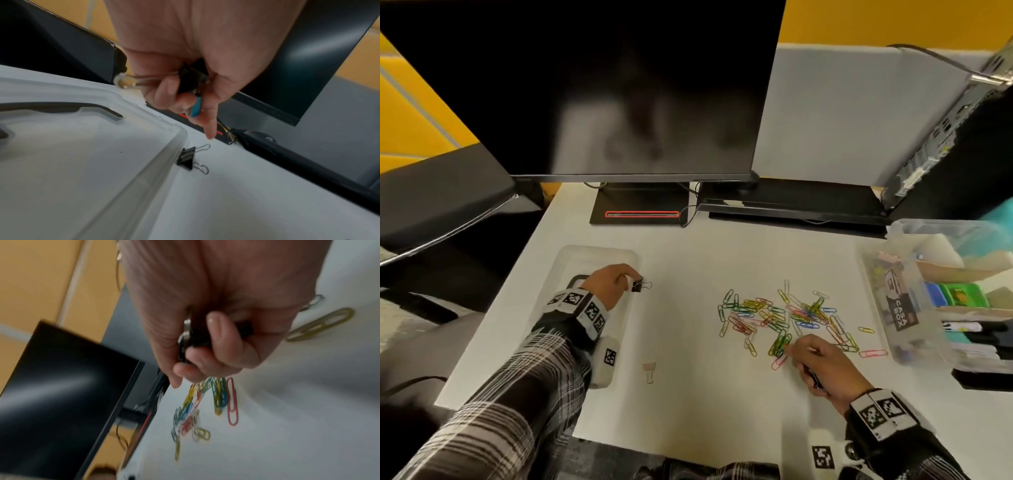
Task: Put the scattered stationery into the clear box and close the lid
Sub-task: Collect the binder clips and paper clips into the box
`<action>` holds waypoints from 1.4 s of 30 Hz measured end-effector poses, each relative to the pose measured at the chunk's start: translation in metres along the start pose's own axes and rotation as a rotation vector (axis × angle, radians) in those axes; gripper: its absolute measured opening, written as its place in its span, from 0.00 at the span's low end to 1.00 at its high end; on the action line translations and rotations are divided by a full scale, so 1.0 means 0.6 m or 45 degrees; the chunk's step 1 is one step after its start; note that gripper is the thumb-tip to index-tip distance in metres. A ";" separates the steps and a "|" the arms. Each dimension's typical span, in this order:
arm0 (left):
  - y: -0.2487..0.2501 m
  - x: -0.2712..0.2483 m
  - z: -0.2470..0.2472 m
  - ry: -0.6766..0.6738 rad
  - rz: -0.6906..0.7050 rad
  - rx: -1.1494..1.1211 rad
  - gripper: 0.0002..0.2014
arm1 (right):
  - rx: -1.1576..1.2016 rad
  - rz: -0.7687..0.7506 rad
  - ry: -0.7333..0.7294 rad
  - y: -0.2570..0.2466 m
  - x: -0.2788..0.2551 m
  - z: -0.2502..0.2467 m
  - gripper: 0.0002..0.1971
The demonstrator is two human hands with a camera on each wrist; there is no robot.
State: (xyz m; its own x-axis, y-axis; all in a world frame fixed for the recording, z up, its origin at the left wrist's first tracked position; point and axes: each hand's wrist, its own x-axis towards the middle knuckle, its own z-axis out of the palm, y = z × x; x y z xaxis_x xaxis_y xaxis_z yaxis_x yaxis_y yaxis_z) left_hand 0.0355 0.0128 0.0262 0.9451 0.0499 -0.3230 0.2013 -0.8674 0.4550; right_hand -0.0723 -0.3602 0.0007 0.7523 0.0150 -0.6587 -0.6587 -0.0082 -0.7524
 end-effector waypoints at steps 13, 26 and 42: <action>-0.005 0.040 0.017 -0.303 0.083 0.498 0.24 | -1.880 -0.630 -0.777 -0.040 0.039 0.304 0.34; -0.032 0.053 0.014 -0.229 0.234 0.348 0.22 | -2.037 -0.813 -0.806 -0.032 0.077 0.334 0.26; -0.008 0.004 0.042 -0.124 0.348 0.178 0.17 | -1.776 -0.755 -0.512 -0.098 0.042 0.234 0.15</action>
State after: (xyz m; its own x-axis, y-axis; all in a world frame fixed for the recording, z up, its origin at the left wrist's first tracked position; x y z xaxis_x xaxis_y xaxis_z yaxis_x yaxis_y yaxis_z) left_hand 0.0305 0.0046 0.0022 0.9287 -0.2362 -0.2858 -0.1003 -0.9021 0.4196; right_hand -0.0173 -0.2191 0.0289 0.6850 0.6048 -0.4062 0.4237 -0.7843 -0.4532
